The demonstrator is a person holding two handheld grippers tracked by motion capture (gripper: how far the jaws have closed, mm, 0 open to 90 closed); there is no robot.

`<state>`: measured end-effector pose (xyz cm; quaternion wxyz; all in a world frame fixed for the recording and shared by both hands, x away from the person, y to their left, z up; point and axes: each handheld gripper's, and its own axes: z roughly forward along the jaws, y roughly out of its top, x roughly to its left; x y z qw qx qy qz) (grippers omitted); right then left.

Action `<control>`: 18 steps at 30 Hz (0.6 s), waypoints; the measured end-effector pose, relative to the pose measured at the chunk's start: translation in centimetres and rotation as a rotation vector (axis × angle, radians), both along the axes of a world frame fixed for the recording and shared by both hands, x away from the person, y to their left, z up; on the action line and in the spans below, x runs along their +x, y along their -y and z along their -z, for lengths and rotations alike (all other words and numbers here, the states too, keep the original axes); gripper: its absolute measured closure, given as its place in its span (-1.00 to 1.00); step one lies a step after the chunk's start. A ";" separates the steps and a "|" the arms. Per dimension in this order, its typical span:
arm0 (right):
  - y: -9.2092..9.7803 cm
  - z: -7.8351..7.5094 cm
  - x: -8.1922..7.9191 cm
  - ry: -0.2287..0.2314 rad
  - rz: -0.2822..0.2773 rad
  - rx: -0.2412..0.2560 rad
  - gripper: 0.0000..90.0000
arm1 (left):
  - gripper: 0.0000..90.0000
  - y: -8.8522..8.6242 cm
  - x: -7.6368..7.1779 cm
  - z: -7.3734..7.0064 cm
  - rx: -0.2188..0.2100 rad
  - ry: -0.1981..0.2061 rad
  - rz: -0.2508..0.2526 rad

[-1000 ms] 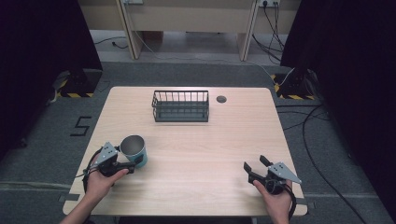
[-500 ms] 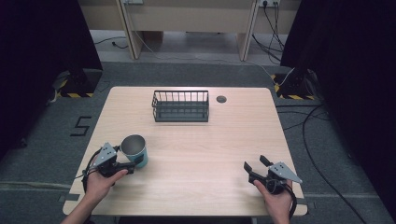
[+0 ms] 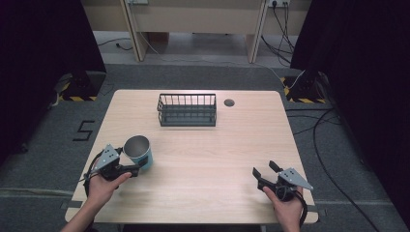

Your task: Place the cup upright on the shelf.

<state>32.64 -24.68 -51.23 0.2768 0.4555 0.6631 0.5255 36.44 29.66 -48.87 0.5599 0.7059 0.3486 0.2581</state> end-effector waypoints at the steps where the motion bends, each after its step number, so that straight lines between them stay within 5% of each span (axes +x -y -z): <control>1: 0.0 0.0 0.0 0.000 0.000 0.000 -0.43 | -0.65 0.0 0.0 -0.1 -0.003 0.001 -0.002; 18: 0.0 0.0 0.0 -0.002 0.000 0.004 -0.43 | -0.65 0.1 1.6 -1.9 -0.016 0.032 -0.012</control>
